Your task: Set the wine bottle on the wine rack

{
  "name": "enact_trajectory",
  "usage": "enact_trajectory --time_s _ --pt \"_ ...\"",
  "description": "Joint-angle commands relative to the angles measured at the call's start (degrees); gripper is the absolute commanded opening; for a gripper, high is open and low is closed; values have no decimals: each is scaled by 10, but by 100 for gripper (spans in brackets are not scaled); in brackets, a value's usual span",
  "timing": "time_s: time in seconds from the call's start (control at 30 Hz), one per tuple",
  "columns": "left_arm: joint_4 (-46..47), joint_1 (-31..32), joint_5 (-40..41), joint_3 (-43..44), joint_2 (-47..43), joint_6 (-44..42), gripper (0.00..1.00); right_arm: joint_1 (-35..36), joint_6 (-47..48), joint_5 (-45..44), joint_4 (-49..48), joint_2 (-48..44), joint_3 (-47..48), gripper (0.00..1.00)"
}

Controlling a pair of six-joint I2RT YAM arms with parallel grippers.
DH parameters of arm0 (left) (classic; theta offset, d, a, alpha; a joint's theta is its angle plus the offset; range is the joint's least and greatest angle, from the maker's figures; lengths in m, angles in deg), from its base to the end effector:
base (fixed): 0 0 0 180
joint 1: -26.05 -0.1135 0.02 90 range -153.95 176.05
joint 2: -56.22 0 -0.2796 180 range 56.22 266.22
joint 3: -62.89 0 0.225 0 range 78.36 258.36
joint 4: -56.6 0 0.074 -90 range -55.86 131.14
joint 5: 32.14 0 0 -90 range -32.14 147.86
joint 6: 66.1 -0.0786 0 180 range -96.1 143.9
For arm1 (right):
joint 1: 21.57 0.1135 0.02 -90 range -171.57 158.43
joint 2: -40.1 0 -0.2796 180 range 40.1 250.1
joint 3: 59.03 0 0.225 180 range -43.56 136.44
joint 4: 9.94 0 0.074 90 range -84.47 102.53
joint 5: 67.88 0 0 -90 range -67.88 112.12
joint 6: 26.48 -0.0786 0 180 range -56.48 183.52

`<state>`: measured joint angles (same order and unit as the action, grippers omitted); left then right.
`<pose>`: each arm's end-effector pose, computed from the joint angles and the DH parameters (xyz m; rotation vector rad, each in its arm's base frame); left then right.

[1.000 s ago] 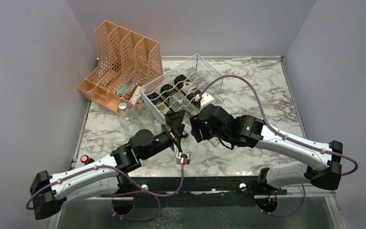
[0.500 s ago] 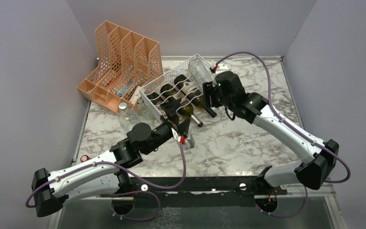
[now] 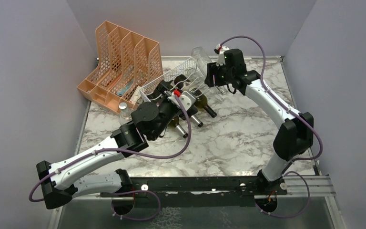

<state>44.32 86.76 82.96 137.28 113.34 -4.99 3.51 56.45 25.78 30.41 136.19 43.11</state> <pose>0.1405 -0.1823 0.4277 0.7723 1.2779 -0.1234 0.3596 0.1738 0.3293 -0.3800 2.1613 0.3884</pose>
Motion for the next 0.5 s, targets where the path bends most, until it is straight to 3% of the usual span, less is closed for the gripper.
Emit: enact_trajectory --time_s 0.0,0.2,0.47 --pt "-60 -30 52 35 15 109 99 -14 32 67 -55 31 55 1" --pt "-122 -119 -40 62 32 232 99 -20 69 56 -36 88 92 1" --pt "-113 -145 -77 45 23 246 99 -21 79 20 -17 135 120 1"
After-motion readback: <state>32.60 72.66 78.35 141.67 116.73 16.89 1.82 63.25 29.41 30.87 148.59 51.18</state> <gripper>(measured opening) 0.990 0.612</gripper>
